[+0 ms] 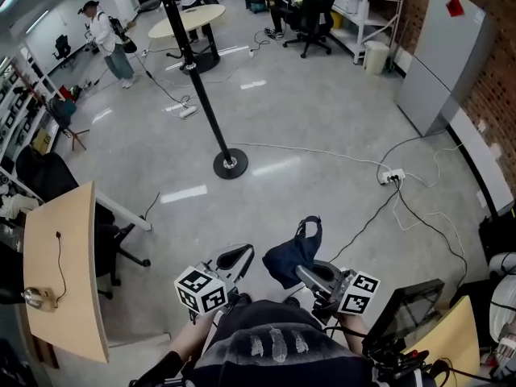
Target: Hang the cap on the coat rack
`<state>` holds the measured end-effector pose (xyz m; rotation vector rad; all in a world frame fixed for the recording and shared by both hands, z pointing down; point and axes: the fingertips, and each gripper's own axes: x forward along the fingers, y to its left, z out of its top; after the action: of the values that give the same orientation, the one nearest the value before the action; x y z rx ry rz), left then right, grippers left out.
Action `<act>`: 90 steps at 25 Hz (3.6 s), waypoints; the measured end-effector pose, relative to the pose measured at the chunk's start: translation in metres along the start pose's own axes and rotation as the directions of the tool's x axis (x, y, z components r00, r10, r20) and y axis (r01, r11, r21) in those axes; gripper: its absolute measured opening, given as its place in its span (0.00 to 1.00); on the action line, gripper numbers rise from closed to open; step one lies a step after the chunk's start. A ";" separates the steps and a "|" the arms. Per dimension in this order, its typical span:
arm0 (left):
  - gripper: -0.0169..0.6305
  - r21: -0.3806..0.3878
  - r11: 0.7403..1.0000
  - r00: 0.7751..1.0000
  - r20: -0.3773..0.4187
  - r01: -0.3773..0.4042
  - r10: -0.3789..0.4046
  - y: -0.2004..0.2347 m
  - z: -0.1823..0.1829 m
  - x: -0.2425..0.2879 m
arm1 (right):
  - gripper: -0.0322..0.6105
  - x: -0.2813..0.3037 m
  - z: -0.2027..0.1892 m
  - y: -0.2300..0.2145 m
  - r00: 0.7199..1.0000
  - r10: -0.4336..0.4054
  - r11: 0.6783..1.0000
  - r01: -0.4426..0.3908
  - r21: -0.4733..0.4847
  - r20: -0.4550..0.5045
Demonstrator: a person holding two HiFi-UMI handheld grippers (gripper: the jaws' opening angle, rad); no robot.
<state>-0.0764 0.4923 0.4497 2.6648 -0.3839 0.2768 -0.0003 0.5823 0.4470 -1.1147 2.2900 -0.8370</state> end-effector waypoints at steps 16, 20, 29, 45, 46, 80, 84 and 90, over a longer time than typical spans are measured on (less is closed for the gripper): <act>0.04 -0.022 0.999 0.998 0.040 -0.048 0.049 0.075 0.005 -0.038 | 0.10 0.078 -0.014 -0.008 0.995 0.052 0.999 -0.053 -0.011 -0.086; 0.04 -0.031 0.999 0.996 0.079 -0.034 0.036 0.108 0.028 -0.048 | 0.10 0.114 -0.007 -0.004 0.994 0.028 0.999 -0.031 -0.026 -0.103; 0.04 -0.079 0.997 0.992 0.124 -0.025 0.035 0.181 0.054 -0.082 | 0.10 0.197 -0.017 -0.002 0.989 0.004 1.000 -0.005 -0.006 -0.148; 0.04 -0.108 0.993 0.983 0.172 -0.050 0.068 0.246 0.057 -0.134 | 0.10 0.276 -0.035 0.000 0.981 0.025 1.000 -0.026 -0.001 -0.193; 0.04 -0.105 0.993 0.982 0.179 -0.045 0.064 0.247 0.059 -0.131 | 0.10 0.277 -0.032 -0.002 0.981 0.023 1.000 -0.025 -0.007 -0.194; 0.04 0.026 0.966 0.952 0.175 -0.259 0.251 0.276 0.193 0.110 | 0.10 0.303 0.197 -0.172 0.913 0.287 0.917 -0.349 -0.192 -0.290; 0.04 0.032 0.960 0.944 0.190 -0.279 0.268 0.288 0.203 0.110 | 0.10 0.309 0.199 -0.182 0.914 0.286 0.924 -0.343 -0.171 -0.288; 0.04 0.028 0.963 0.939 0.232 -0.267 0.253 0.325 0.225 0.104 | 0.10 0.348 0.208 -0.194 0.914 0.253 0.924 -0.325 -0.201 -0.317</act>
<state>-0.0491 0.0871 0.4020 2.7094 -0.8164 0.0616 0.0355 0.1382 0.3865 -0.7517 2.7799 -0.6357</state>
